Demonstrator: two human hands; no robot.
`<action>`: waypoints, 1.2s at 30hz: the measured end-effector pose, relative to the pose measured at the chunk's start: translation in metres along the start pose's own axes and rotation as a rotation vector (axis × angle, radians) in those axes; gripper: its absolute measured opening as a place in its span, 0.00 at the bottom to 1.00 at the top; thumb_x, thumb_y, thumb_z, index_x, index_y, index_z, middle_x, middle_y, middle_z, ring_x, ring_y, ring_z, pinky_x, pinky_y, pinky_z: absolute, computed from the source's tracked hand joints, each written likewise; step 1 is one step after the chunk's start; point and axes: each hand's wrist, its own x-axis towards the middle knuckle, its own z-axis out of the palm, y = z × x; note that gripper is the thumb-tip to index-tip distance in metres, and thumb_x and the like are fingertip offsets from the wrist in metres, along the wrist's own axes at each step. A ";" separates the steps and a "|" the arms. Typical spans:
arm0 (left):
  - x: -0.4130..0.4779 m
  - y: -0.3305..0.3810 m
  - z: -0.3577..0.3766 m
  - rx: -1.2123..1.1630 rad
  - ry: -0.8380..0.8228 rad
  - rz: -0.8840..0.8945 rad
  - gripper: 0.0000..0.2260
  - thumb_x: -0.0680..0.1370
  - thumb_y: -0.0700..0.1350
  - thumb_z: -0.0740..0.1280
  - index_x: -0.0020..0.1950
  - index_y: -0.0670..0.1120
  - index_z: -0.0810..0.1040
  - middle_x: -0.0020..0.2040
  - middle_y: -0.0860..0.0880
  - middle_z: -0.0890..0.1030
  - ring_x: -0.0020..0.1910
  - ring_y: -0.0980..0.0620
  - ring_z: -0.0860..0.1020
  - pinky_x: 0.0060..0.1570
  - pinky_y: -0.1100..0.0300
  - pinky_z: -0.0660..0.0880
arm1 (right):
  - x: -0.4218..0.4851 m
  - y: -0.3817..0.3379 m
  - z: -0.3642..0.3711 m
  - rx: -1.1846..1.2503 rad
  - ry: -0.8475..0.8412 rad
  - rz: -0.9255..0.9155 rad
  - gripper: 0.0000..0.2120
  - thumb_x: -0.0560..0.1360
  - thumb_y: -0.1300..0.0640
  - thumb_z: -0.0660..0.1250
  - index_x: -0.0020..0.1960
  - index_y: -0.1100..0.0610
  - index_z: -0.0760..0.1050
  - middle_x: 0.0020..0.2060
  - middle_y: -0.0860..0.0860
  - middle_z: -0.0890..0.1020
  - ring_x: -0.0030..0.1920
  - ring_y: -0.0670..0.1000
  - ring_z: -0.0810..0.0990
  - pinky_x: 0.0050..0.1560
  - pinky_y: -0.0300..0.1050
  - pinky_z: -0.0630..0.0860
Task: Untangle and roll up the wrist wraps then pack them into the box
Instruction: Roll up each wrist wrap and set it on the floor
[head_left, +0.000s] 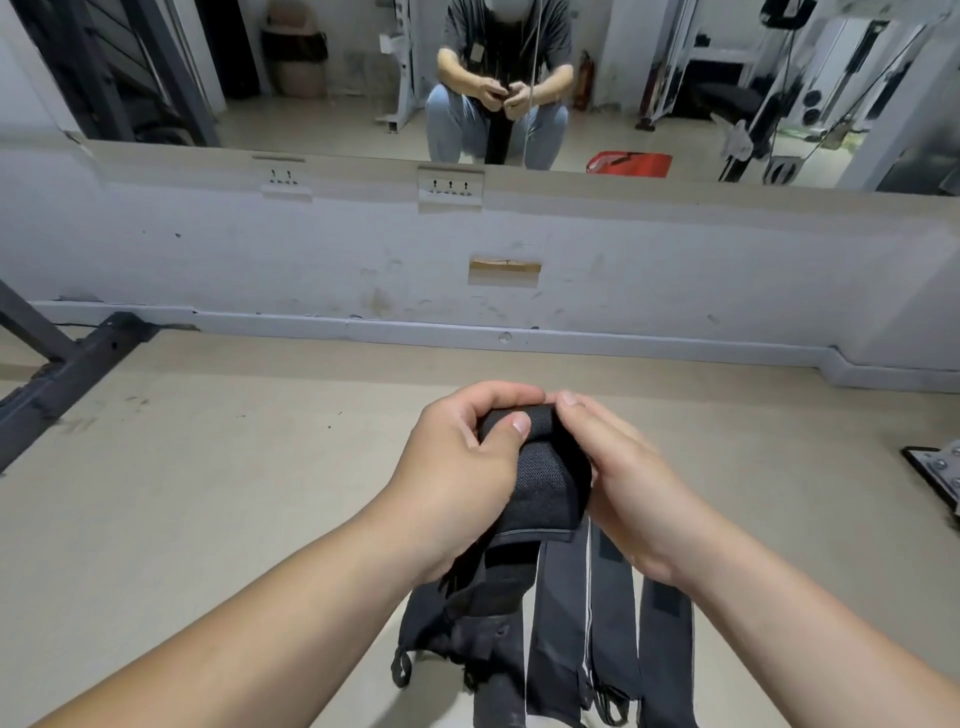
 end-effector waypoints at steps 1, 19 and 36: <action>-0.001 -0.001 -0.002 0.107 -0.007 0.095 0.12 0.84 0.38 0.66 0.58 0.52 0.86 0.51 0.55 0.88 0.54 0.55 0.86 0.59 0.57 0.81 | 0.000 0.000 0.000 -0.025 -0.008 0.011 0.19 0.87 0.48 0.57 0.66 0.58 0.79 0.59 0.58 0.87 0.62 0.55 0.85 0.65 0.53 0.78; 0.000 -0.001 -0.003 -0.037 -0.162 -0.351 0.27 0.80 0.73 0.55 0.68 0.57 0.76 0.60 0.53 0.86 0.60 0.53 0.84 0.66 0.49 0.77 | -0.007 0.003 0.002 -0.266 -0.017 -0.169 0.12 0.87 0.61 0.58 0.60 0.45 0.73 0.43 0.46 0.84 0.43 0.49 0.81 0.46 0.47 0.79; -0.011 0.005 -0.015 0.128 -0.103 0.001 0.05 0.87 0.53 0.60 0.56 0.55 0.75 0.45 0.54 0.85 0.44 0.57 0.83 0.49 0.55 0.80 | -0.009 -0.002 0.008 -0.200 -0.051 -0.125 0.09 0.84 0.51 0.64 0.62 0.39 0.73 0.49 0.49 0.86 0.50 0.51 0.83 0.55 0.50 0.80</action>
